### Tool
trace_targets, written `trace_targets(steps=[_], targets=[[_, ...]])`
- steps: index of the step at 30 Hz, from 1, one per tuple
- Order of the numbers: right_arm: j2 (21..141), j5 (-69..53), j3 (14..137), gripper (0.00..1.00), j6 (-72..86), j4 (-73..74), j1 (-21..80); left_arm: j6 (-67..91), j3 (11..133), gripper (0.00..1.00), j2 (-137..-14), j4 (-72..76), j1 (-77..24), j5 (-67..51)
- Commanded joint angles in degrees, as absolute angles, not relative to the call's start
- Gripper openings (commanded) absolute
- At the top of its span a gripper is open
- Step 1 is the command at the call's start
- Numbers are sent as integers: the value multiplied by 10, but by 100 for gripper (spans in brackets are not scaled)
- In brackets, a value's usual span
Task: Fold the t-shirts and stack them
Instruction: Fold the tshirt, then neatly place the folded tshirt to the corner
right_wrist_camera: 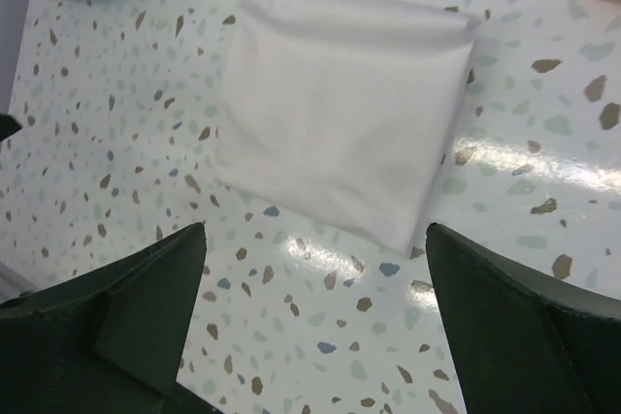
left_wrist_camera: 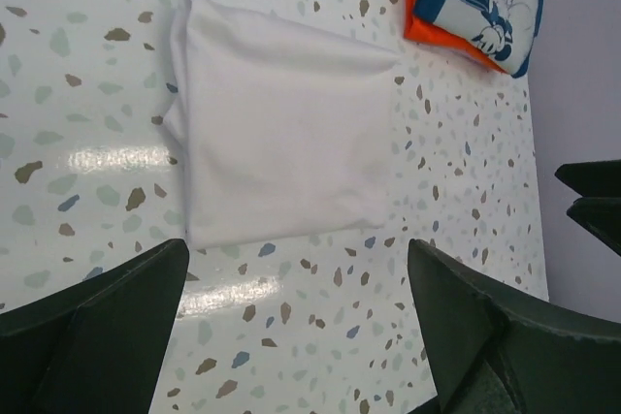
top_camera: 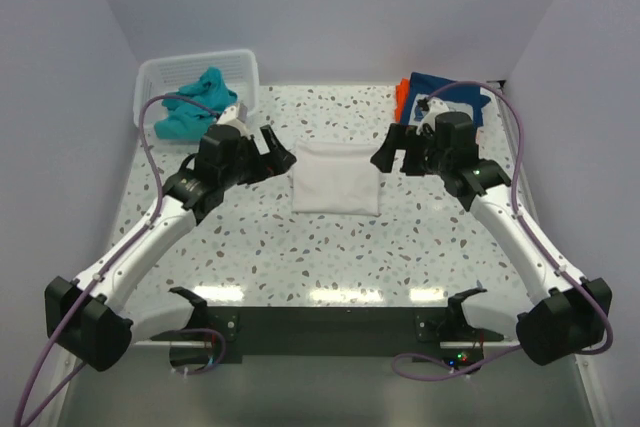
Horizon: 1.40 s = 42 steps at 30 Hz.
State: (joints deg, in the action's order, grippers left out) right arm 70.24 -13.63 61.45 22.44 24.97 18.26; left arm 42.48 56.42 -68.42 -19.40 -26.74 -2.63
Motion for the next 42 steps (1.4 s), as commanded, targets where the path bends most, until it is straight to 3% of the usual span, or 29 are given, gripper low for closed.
trace_targets(steps=[1,9,15,21,35,41,42], targets=[[706,-30,606,99,221,265,180,434,541,100,-643,-260,-265,65],[880,-53,688,99,203,289,179,453,480,100,-600,-310,-264,77],[994,-51,727,94,200,273,179,458,427,100,-582,-310,-264,60],[1059,-77,744,78,193,244,181,454,410,100,-586,-318,-264,65],[1146,-41,776,68,185,230,235,449,407,100,-610,-307,-263,61],[1186,74,809,44,176,269,268,451,416,100,-613,-320,-260,88],[1192,83,816,33,171,278,272,451,417,100,-613,-321,-259,90]])
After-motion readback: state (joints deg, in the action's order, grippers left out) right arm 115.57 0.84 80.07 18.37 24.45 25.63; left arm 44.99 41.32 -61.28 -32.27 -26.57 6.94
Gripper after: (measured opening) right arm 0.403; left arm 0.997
